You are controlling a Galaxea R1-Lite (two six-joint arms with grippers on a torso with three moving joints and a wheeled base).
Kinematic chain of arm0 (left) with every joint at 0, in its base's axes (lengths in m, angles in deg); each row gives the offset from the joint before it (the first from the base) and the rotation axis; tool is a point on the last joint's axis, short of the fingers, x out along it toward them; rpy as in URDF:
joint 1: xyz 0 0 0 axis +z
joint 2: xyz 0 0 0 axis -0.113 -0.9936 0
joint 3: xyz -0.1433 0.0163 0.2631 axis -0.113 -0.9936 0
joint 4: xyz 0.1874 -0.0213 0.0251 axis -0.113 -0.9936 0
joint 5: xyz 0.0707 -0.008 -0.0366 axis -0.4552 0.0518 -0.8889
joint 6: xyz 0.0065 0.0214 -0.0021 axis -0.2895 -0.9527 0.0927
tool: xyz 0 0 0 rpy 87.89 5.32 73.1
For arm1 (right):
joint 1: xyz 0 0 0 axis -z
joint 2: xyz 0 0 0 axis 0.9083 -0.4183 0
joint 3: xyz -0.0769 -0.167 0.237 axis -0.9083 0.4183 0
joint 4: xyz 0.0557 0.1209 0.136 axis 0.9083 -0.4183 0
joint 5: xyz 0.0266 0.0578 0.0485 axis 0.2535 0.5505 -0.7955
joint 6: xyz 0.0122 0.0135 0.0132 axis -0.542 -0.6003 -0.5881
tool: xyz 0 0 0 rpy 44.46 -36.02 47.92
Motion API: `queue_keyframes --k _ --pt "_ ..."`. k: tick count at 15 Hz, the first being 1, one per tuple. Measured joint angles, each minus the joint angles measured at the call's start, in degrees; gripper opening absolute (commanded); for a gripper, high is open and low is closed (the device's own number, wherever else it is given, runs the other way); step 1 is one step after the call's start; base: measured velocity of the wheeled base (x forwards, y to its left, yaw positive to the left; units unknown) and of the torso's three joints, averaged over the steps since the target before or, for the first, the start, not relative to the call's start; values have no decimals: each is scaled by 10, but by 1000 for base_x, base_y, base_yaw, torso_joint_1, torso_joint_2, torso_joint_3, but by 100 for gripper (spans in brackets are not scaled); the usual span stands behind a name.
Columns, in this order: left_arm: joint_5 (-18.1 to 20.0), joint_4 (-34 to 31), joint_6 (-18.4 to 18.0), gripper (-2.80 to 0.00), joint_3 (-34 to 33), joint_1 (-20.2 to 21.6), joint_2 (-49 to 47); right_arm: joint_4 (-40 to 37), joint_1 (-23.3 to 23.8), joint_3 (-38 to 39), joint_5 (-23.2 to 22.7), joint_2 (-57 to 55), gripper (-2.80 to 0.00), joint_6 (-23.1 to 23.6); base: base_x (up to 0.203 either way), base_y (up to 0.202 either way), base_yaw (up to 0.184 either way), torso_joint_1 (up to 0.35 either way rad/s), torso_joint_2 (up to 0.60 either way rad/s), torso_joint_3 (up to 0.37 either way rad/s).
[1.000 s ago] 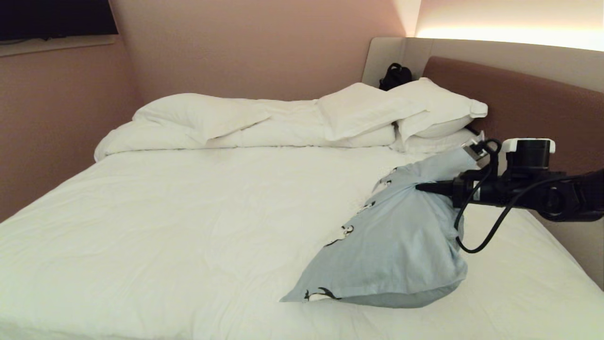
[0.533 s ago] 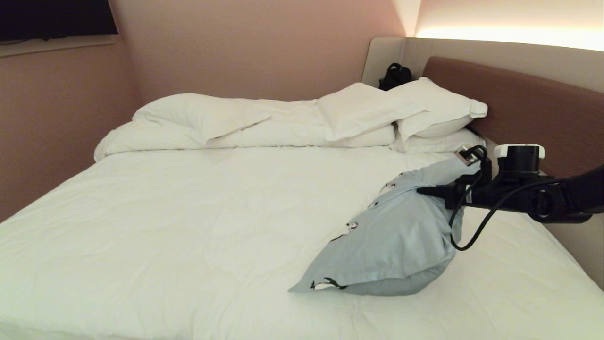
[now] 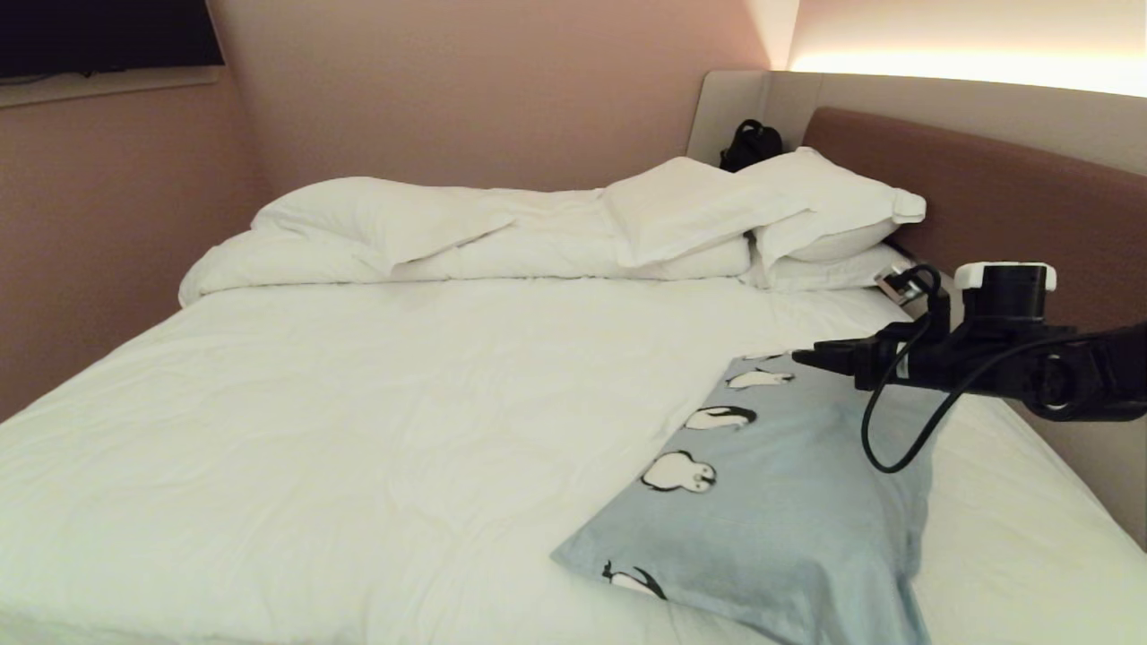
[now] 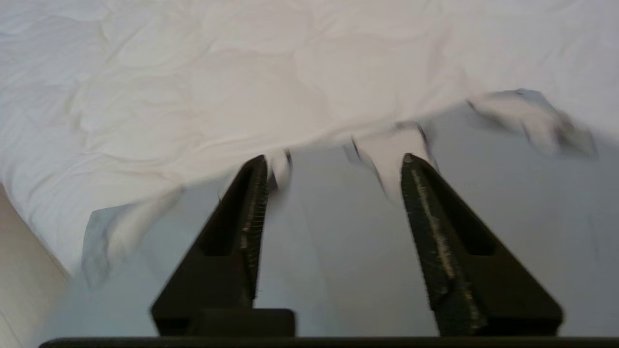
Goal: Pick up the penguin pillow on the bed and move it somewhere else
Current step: Place the pillow at the bedside
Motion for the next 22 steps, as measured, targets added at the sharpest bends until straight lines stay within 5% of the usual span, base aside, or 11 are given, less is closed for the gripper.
queue_keyframes --k 9,18,22 --pt "0 0 0 -280 0 0 0 -12 2 43 41 191 0 -55 0 0 0 0 0 0" --pt "0 0 0 -280 0 0 0 -165 14 88 226 249 0 -285 0 0 0 0 0 0" --pt "0 0 0 -280 0 0 0 -254 20 137 245 233 0 -380 0 0 0 0 0 0"
